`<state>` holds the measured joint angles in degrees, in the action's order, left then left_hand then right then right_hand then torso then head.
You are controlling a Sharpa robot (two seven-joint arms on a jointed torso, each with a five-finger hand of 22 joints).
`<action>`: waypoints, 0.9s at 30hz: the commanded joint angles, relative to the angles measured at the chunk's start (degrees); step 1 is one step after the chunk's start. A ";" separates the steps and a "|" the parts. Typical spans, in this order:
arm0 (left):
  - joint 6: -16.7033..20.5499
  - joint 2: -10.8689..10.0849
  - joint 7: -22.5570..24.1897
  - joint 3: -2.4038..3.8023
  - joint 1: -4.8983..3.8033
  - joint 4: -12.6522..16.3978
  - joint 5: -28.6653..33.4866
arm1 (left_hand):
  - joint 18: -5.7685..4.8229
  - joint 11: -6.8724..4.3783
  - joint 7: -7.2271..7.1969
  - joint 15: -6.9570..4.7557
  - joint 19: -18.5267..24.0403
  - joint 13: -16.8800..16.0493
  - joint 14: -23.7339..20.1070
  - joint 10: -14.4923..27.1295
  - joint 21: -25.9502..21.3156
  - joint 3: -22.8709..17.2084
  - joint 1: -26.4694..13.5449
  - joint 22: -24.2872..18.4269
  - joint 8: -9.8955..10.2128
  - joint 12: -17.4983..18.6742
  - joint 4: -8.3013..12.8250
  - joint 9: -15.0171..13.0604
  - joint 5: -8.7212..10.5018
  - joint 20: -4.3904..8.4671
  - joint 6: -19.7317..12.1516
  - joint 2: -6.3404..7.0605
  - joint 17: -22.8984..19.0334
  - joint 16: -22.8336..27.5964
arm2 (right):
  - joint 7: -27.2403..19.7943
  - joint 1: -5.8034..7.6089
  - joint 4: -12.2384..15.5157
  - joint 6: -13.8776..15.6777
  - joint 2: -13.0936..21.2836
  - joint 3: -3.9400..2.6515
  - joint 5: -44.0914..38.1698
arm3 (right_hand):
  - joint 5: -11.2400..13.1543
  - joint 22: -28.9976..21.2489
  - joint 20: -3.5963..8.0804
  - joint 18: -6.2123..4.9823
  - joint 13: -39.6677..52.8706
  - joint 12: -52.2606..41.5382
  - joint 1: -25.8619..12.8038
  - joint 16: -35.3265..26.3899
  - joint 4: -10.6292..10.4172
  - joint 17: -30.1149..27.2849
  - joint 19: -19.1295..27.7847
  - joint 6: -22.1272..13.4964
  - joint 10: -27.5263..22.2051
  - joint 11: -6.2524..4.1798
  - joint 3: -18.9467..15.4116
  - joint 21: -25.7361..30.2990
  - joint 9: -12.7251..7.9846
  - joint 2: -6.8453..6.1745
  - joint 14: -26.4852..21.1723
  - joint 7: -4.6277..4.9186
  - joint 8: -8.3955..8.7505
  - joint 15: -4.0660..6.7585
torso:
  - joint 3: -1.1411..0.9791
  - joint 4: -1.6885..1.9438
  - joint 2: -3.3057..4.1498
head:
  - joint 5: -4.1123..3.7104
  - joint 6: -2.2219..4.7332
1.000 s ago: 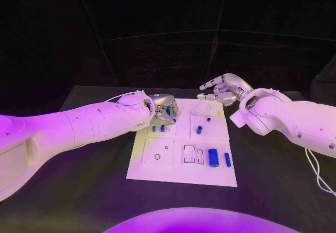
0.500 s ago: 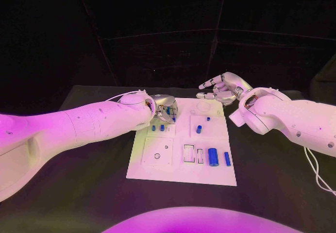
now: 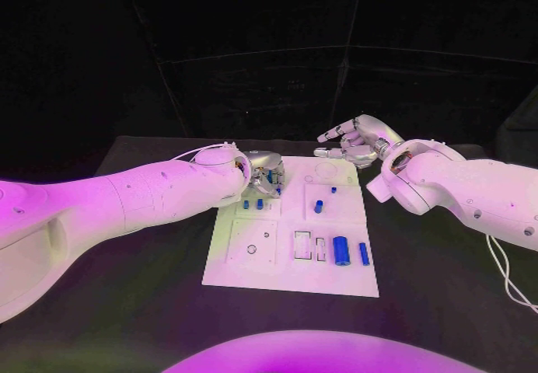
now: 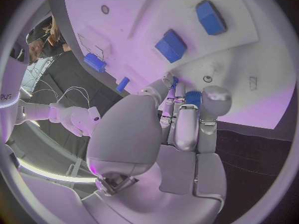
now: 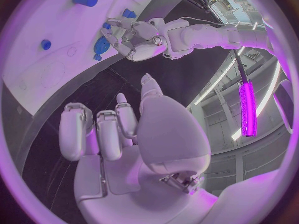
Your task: Assemble the parts on the task board
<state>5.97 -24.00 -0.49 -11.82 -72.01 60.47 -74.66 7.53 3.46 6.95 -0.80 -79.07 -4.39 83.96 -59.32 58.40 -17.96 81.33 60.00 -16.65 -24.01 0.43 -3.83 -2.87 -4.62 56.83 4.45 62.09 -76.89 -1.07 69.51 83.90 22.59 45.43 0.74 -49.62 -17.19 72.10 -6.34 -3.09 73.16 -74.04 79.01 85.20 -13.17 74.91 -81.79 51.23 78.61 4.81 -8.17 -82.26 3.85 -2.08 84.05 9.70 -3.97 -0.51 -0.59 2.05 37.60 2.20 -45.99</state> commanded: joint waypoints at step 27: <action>3.97 -7.59 -2.84 4.28 0.10 7.85 5.08 | -0.53 -0.04 0.24 -0.49 -0.48 0.66 0.96 -4.05 0.98 -6.72 -1.47 1.44 2.93 4.20 2.79 0.01 0.12 0.12 3.34 -0.17 -1.25 0.25 | -0.46 0.10 -0.10 -0.17 0.12 -0.03 0.13 | -0.01 -0.04 0.13 -0.63 -0.04 0.15 0.05 -0.26 0.05 6.21 0.38 0.02 -0.31 -0.11 -0.28 0.33 0.01 0.39 3.85 0.11 -0.09 0.34 | 0.01 0.26 -0.15 | 0.04 0.46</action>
<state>9.37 -31.41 -2.11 -7.61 -71.86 67.87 -71.98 7.54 3.28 7.08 -1.23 -79.30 -3.71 83.95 -62.99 59.36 -24.38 80.49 61.47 -13.99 -19.97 3.31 -3.75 -2.83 -4.39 59.82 4.21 60.89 -76.89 -1.11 69.51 83.77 22.59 45.55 0.74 -49.62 -17.19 72.10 -6.34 -3.09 73.19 -74.04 79.01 85.21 -13.17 74.90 -81.79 51.23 78.61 4.81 -8.17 -82.26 3.85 -2.09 84.05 9.70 -3.97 -0.51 -0.54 2.26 37.50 2.14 -45.53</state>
